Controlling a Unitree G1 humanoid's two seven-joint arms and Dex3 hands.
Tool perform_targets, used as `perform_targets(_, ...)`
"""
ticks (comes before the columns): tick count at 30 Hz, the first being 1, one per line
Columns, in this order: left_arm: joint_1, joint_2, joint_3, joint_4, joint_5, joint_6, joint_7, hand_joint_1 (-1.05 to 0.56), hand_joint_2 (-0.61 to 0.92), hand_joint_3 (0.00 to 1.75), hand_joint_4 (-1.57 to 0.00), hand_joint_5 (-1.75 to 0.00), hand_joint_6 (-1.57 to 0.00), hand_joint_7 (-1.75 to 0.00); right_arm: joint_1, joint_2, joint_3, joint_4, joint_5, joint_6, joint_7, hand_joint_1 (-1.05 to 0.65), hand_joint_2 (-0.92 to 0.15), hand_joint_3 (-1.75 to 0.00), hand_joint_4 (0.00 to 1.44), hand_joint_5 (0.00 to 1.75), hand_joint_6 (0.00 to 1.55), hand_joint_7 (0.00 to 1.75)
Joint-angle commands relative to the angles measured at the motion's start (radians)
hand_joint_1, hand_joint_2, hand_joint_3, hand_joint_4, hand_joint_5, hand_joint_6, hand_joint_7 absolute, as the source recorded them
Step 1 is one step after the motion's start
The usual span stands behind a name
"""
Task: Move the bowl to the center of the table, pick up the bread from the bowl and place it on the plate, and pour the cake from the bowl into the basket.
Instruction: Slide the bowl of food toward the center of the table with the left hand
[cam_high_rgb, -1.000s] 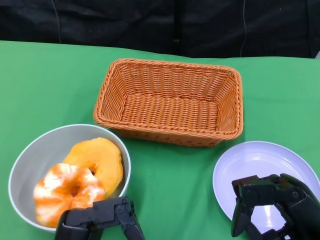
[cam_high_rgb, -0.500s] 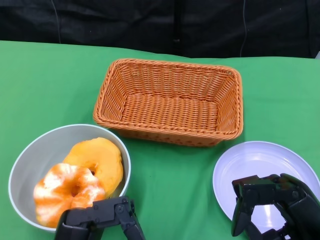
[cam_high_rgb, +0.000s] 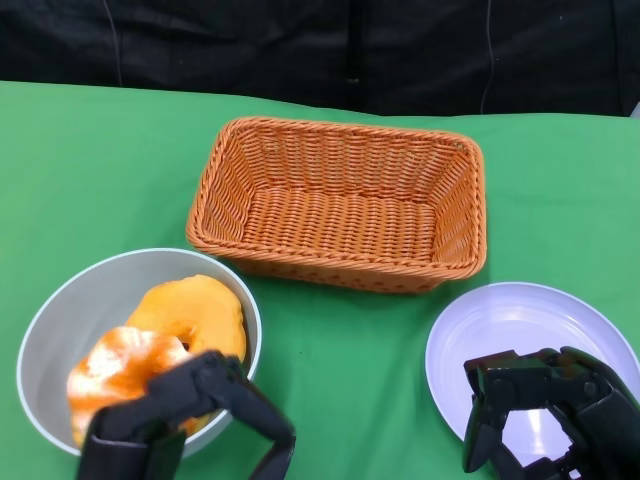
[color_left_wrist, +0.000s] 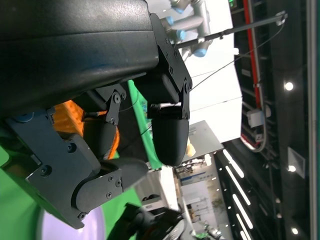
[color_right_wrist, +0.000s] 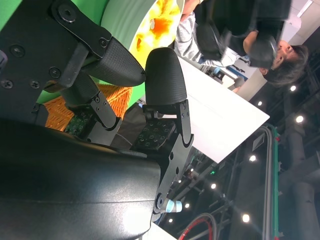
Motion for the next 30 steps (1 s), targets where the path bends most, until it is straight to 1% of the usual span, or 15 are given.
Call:
perform_targets(1,0.006,0.013,0.041,-0.040,0.031,0.016,0.021,-0.33,0.62,0.70,-0.63,-1.22,-0.60,-0.96,-0.003,-0.014,-0.013,0.004,0.015,0.006,-0.001,-0.12,-0.13,-1.75,1.11,1.59,1.05,1.33)
perform_targets(4,0.004,0.013,0.058,-0.053,0.050,0.019,0.026,-0.35,0.68,0.61,-0.62,-1.15,-0.59,-0.89,-0.004,-0.014,-0.012,0.006,0.016,0.005,0.000,-0.12,-0.14,-1.75,1.10,1.59,1.05,1.33)
perform_targets(7,-0.022,0.020,0.110,-0.061,0.097,0.005,0.043,-0.41,0.73,0.52,-0.59,-1.08,-0.56,-0.79,-0.005,-0.013,-0.011,0.008,0.016,0.006,0.000,-0.13,-0.13,-1.75,1.10,1.60,1.05,1.34)
perform_targets(10,-0.036,0.014,0.169,-0.065,0.160,-0.003,0.079,-0.48,0.84,0.35,-0.55,-0.95,-0.50,-0.72,-0.005,-0.015,-0.012,0.011,0.014,0.004,0.001,-0.13,-0.13,-1.75,1.10,1.60,1.05,1.34)
perform_targets(11,-0.039,0.013,0.188,-0.067,0.173,0.003,0.091,-0.51,0.88,0.29,-0.51,-0.91,-0.46,-0.70,-0.006,-0.015,-0.013,0.012,0.013,0.003,0.001,-0.13,-0.13,-1.75,1.10,1.60,1.05,1.34)
perform_targets(14,-0.045,0.003,0.223,-0.065,0.196,0.010,0.123,-0.52,0.92,0.21,-0.47,-0.87,-0.42,-0.67,-0.009,-0.014,-0.012,0.017,0.013,0.000,0.001,-0.14,-0.13,-1.75,1.10,1.60,1.04,1.34)
perform_targets(16,-0.054,-0.004,0.242,-0.055,0.206,0.006,0.146,-0.52,0.92,0.19,-0.45,-0.87,-0.41,-0.66,-0.010,-0.014,-0.011,0.020,0.016,-0.001,0.002,-0.14,-0.13,-1.75,1.10,1.60,1.04,1.34)
perform_targets(17,-0.059,-0.008,0.251,-0.050,0.208,0.004,0.157,-0.51,0.92,0.18,-0.41,-0.87,-0.39,-0.63,-0.011,-0.013,-0.011,0.021,0.017,-0.001,0.002,-0.13,-0.13,-1.75,1.10,1.60,1.04,1.34)
perform_targets(19,-0.069,-0.015,0.273,-0.042,0.222,0.004,0.181,-0.50,0.92,0.17,-0.39,-0.88,-0.38,-0.61,-0.012,-0.013,-0.010,0.023,0.019,-0.001,0.002,-0.13,-0.13,-1.75,1.10,1.60,1.04,1.34)
perform_targets(21,-0.076,-0.020,0.290,-0.038,0.240,0.004,0.200,-0.51,0.92,0.20,-0.31,-0.90,-0.36,-0.56,-0.013,-0.013,-0.010,0.024,0.020,-0.002,0.003,-0.13,-0.13,-1.75,1.10,1.60,1.04,1.34)
perform_targets(24,-0.079,-0.021,0.294,-0.035,0.248,0.002,0.208,-0.51,0.92,0.21,-0.29,-0.92,-0.36,-0.55,-0.013,-0.013,-0.009,0.024,0.021,-0.002,0.003,-0.13,-0.13,-1.75,1.10,1.60,1.04,1.34)
perform_targets(25,-0.081,-0.014,0.322,-0.040,0.263,0.028,0.217,-0.51,0.92,0.21,-0.29,-0.92,-0.36,-0.54,-0.013,-0.013,-0.011,0.024,0.016,-0.003,0.002,-0.13,-0.13,-1.75,1.10,1.60,1.04,1.34)
perform_targets(26,-0.083,-0.010,0.343,-0.044,0.274,0.047,0.224,-0.58,0.92,0.27,-0.22,-0.90,-0.30,-0.51,-0.013,-0.013,-0.012,0.024,0.013,-0.003,0.000,-0.13,-0.13,-1.75,1.10,1.60,1.04,1.35)
perform_targets(29,-0.087,0.001,0.377,-0.048,0.302,0.073,0.234,-0.63,0.92,0.31,-0.17,-0.89,-0.27,-0.48,-0.010,-0.013,-0.014,0.021,0.009,-0.002,-0.002,-0.12,-0.13,-1.75,1.10,1.60,1.04,1.35)
perform_targets(30,-0.088,0.008,0.386,-0.047,0.312,0.077,0.237,-0.65,0.92,0.36,-0.13,-0.88,-0.25,-0.47,-0.008,-0.013,-0.015,0.019,0.008,-0.001,-0.002,-0.12,-0.13,-1.75,1.10,1.60,1.04,1.35)
